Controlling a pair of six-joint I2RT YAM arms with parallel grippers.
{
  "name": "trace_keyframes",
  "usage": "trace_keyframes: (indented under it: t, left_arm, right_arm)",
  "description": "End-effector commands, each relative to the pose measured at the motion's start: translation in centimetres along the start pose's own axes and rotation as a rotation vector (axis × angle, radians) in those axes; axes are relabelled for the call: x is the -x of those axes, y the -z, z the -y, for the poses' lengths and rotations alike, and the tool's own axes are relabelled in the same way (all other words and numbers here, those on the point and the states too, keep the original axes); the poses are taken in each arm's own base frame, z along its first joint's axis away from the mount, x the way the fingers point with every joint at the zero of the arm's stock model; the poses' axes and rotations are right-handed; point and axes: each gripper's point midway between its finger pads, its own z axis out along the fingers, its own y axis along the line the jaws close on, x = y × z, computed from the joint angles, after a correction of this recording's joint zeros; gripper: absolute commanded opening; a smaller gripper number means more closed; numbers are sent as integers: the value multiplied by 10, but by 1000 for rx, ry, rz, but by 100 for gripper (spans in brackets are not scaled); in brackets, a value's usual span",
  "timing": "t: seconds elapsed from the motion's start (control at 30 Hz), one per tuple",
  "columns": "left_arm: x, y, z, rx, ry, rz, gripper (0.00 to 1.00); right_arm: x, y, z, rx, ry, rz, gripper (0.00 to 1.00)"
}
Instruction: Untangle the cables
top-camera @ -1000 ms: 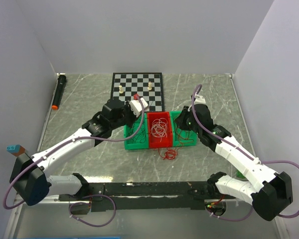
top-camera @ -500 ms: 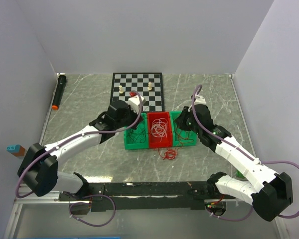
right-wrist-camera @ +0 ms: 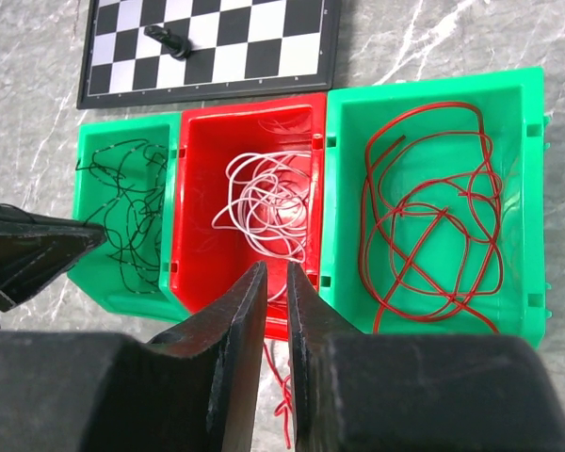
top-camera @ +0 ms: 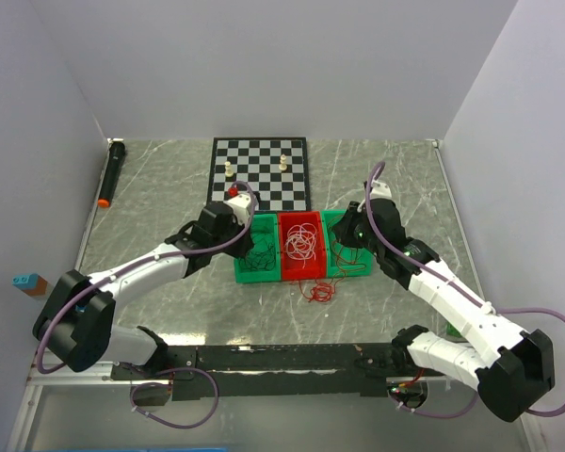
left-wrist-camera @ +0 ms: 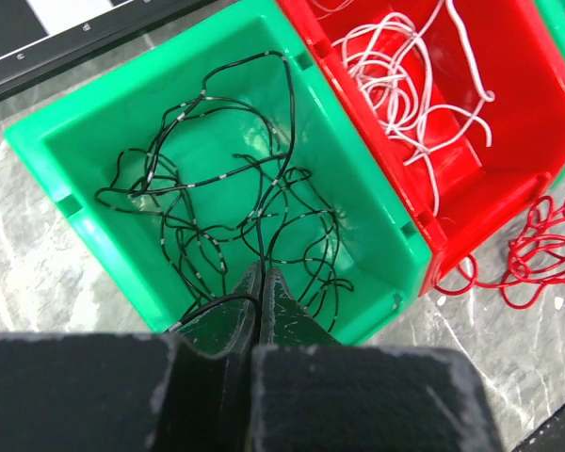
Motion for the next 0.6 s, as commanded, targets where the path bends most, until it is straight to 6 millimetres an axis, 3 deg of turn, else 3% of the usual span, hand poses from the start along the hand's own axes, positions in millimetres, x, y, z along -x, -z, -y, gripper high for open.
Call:
trace_keyframes:
  t: [0.0, 0.3, 0.57]
  left_arm:
    - [14, 6, -2, 29, 12, 36, 1]
    - [18, -6, -1, 36, -49, 38, 1]
    - [16, -21, 18, 15, -153, 3, 1]
  right_arm:
    - [8, 3, -4, 24, -24, 36, 22]
    - [6, 2, -2, 21, -26, 36, 22]
    - [4, -1, 0, 24, -32, 30, 22]
